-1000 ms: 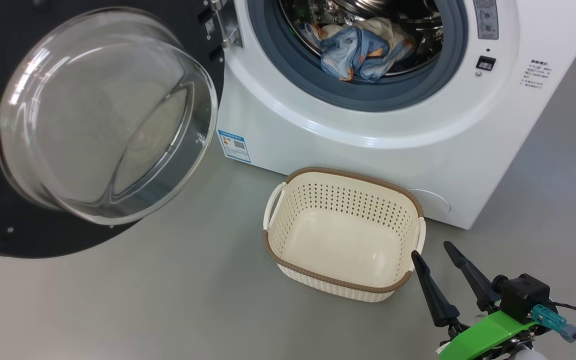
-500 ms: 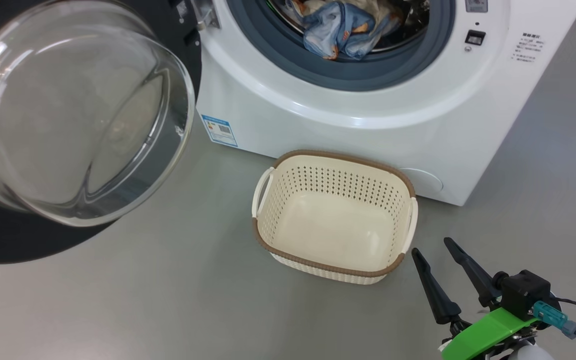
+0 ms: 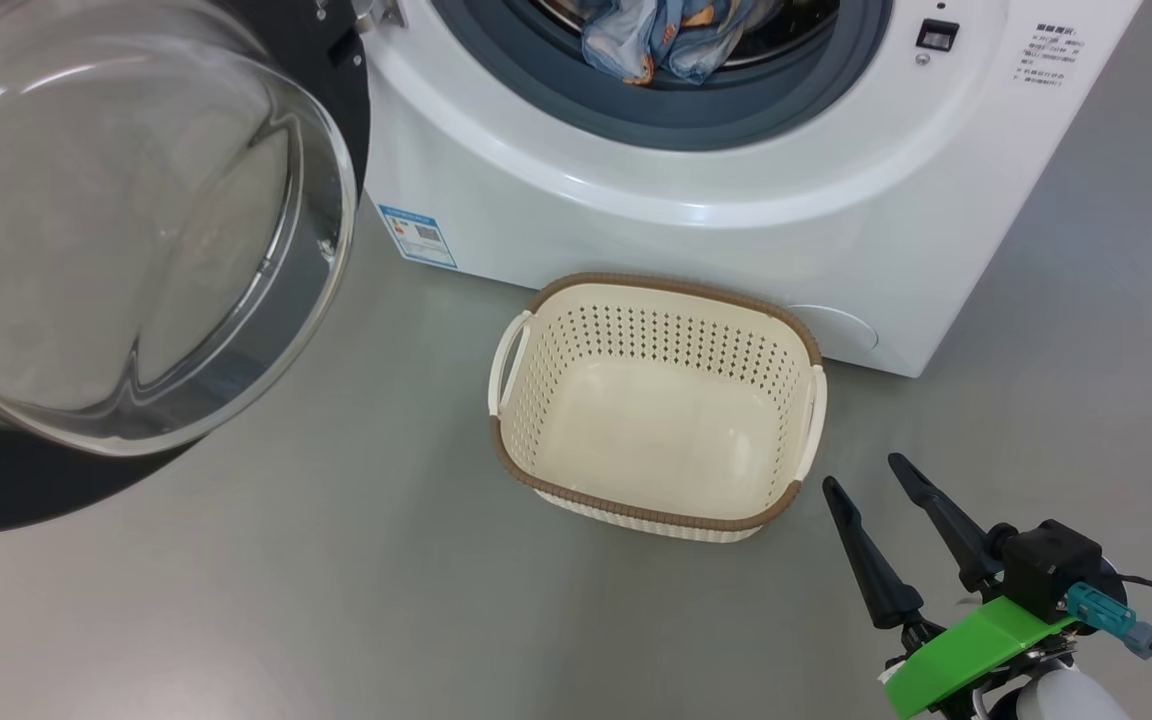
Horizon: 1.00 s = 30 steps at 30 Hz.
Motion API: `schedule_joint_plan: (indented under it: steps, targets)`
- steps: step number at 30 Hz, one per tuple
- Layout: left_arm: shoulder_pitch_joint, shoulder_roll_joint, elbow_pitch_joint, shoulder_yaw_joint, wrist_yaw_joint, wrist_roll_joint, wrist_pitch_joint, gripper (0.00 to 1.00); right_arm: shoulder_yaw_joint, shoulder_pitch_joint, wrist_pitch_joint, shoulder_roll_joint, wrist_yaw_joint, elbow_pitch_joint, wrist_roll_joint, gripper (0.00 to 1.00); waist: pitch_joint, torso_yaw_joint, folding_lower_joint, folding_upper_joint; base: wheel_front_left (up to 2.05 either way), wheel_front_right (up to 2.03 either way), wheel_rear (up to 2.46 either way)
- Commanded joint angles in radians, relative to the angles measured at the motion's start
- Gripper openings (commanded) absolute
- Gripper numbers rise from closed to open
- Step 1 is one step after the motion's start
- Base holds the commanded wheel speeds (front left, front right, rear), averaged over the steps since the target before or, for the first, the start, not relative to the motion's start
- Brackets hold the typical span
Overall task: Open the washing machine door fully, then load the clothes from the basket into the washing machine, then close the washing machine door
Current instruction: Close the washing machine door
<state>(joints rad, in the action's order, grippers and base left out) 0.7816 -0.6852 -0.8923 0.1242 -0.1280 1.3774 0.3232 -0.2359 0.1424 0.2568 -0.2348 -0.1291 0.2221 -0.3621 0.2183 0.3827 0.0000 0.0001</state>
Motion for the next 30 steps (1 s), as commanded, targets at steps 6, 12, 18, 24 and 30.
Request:
schedule_joint_plan:
  steps: [6,12,18,24,30]
  targets:
    - [0.019,-0.087,0.017,0.020,-0.003,0.056,0.089,0.00,-0.022,0.022,0.005,-0.013,-0.002,-0.027,0.015,1.00,0.022,-0.002,0.0000,-0.0001,0.00,0.00,0.00]
    - [-0.017,-0.069,0.069,0.009,-0.003,0.111,0.184,0.00,-0.018,0.031,0.005,-0.017,-0.002,-0.025,0.017,1.00,0.025,-0.001,0.0000,-0.0001,0.00,0.00,0.00]
    - [-0.059,-0.060,0.122,-0.012,-0.003,0.136,0.270,0.00,-0.012,0.026,0.005,-0.010,-0.002,-0.022,0.017,1.00,0.005,0.000,0.0000,-0.0001,0.00,0.00,0.00]
    - [-0.097,-0.051,0.185,-0.016,-0.003,0.166,0.326,0.00,-0.003,0.017,0.005,0.002,-0.002,-0.021,0.014,1.00,-0.022,0.002,0.0000,-0.0001,0.00,0.00,0.00]
    - [-0.138,-0.051,0.257,-0.032,-0.003,0.185,0.396,0.00,0.007,-0.001,0.005,0.015,-0.002,-0.020,0.011,1.00,-0.057,0.000,0.0000,-0.0001,0.00,0.00,0.00]
